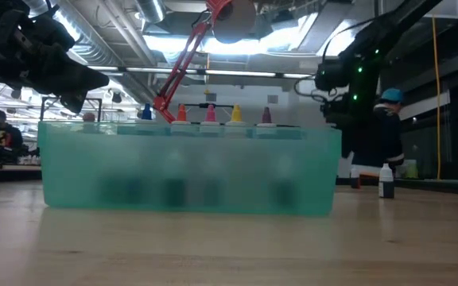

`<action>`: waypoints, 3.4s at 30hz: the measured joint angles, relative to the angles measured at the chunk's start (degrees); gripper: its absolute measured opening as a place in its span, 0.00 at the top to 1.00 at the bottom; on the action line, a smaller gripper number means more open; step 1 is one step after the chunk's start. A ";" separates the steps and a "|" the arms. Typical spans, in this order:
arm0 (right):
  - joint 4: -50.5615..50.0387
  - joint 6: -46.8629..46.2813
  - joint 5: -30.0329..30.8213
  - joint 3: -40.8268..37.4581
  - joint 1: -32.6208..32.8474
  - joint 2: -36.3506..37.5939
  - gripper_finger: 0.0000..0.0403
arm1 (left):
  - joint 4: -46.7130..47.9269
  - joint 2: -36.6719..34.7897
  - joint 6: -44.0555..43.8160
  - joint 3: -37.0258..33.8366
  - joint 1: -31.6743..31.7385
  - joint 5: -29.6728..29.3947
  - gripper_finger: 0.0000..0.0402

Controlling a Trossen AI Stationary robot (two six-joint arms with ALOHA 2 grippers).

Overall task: Pick & Place food coloring
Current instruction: Put the small black bottle into the green bin

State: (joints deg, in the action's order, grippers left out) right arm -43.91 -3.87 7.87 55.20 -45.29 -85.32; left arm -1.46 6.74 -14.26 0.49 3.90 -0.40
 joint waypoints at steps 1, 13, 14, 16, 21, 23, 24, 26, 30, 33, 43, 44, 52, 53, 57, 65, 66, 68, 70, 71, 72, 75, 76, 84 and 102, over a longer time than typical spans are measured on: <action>0.18 -0.17 -0.01 0.00 -0.21 -0.88 0.22 | -0.01 0.00 -0.01 0.00 0.00 0.00 0.97; 2.35 1.26 0.01 0.02 -0.47 -8.32 0.23 | -0.01 0.00 -0.01 0.00 0.00 0.00 0.98; 2.46 1.44 0.00 0.01 -0.47 -8.63 0.24 | -0.01 0.00 0.00 0.00 0.00 0.00 0.98; 2.52 2.13 0.00 0.02 -0.47 -9.01 0.26 | -0.01 0.00 -0.02 0.00 0.00 0.00 0.97; 2.44 2.85 -0.02 0.02 -0.47 -9.27 0.35 | -0.01 0.00 -0.02 -0.02 0.00 0.00 0.97; 2.39 2.85 -0.36 0.02 -0.47 -9.27 0.40 | -0.01 0.00 -0.01 0.00 0.00 0.00 0.97; 2.40 2.87 -0.71 0.02 -0.47 -9.27 0.42 | 0.00 0.00 -0.01 0.00 0.00 0.00 0.97; 2.37 2.88 -1.96 0.02 -0.47 -9.27 0.46 | -0.01 0.00 -0.02 -0.02 0.00 0.00 0.97; 1.67 3.82 -3.03 0.02 -0.47 -9.27 0.53 | -0.01 0.00 -0.02 0.00 0.00 -0.02 0.97; 1.29 4.14 -3.05 0.02 -0.47 -9.25 0.55 | -0.01 0.00 -0.01 0.00 0.00 0.00 0.97; 0.65 4.36 -3.03 0.02 -0.47 -10.35 0.56 | -0.01 0.00 0.00 0.00 0.00 -0.01 0.97; 0.28 4.36 -3.03 0.02 -0.47 -10.75 0.57 | -0.01 0.00 -0.01 0.00 0.00 -0.01 0.97; -0.02 5.87 -3.03 0.02 -0.43 -12.48 0.65 | -0.01 0.00 -0.02 0.00 0.00 -0.02 0.98; 0.08 5.89 -3.03 0.02 -0.45 -12.48 0.66 | -0.01 0.00 0.00 0.00 0.00 0.00 0.98; 0.30 6.94 -3.03 0.02 -0.45 -12.48 0.68 | -0.01 0.00 0.00 0.00 0.00 0.00 0.98; 0.89 7.55 -3.03 0.02 -0.45 -12.48 0.68 | 0.00 0.01 0.00 0.00 0.00 0.00 0.97; 0.89 7.56 -3.03 0.02 -0.45 -12.48 0.68 | -0.01 0.00 -0.01 0.00 0.00 0.00 0.97; 0.89 7.56 -3.03 0.02 -0.47 -12.48 0.68 | -0.01 0.00 -0.01 0.00 0.00 0.00 0.97; 0.86 7.55 -3.03 0.02 -0.45 -12.48 0.68 | -0.01 0.00 -0.02 0.00 0.00 0.00 0.97; 0.87 7.57 -3.03 0.02 -0.45 -12.48 0.68 | -0.01 0.00 0.00 0.00 0.00 0.00 0.97; 0.89 7.56 -3.01 0.02 -0.46 -12.48 0.68 | -0.01 0.00 -0.01 0.00 0.00 0.00 0.97; 0.96 7.59 -3.03 0.08 -0.45 -12.48 0.68 | 0.00 0.00 -0.01 0.00 0.00 0.00 0.98; 0.95 7.59 -3.02 0.27 -0.45 -12.48 0.68 | 0.00 0.00 0.00 0.00 0.00 0.00 0.98; 0.57 8.58 -3.00 3.01 -0.45 -12.48 0.68 | 0.00 0.01 0.00 0.00 0.00 0.00 0.97; -1.67 9.17 -2.99 2.71 -0.45 -12.48 0.69 | -0.01 0.02 -0.01 0.00 0.00 0.00 0.97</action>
State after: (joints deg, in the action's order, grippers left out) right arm -45.58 5.30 4.89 57.91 -45.74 -97.80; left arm -1.48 6.76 -14.27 0.49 3.90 -0.40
